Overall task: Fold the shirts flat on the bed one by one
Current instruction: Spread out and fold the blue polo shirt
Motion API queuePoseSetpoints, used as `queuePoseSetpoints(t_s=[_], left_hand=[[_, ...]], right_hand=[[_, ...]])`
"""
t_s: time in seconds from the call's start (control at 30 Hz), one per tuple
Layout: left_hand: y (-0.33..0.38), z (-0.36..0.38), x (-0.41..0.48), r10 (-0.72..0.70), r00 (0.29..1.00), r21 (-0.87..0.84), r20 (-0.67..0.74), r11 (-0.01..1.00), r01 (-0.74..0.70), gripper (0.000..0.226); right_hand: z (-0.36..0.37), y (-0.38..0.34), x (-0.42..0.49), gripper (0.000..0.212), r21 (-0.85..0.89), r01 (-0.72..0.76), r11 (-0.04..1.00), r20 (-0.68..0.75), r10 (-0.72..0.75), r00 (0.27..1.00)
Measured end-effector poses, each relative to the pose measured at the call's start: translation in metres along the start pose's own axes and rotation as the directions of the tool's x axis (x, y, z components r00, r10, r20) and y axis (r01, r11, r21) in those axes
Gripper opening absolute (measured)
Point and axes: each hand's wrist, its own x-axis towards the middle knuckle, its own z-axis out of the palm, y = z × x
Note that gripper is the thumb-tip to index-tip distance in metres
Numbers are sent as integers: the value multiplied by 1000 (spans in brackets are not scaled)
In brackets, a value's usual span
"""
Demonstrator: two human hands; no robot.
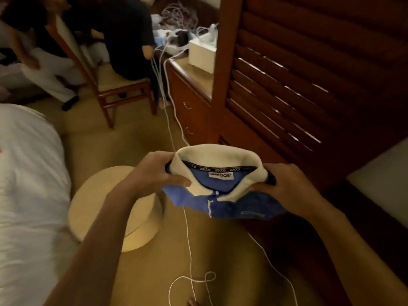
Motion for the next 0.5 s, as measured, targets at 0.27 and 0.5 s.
queuePoseSetpoints(t_s=[0.27,0.5], left_hand=[[104,87,54,241,953,59,185,965,-256,36],[212,184,63,383,879,9,284,916,-402,31]], right_hand=[[-54,85,-110,22,66,-207,976,-175,216,961],[-107,158,-227,34,100,-336,937,-289,350,891]])
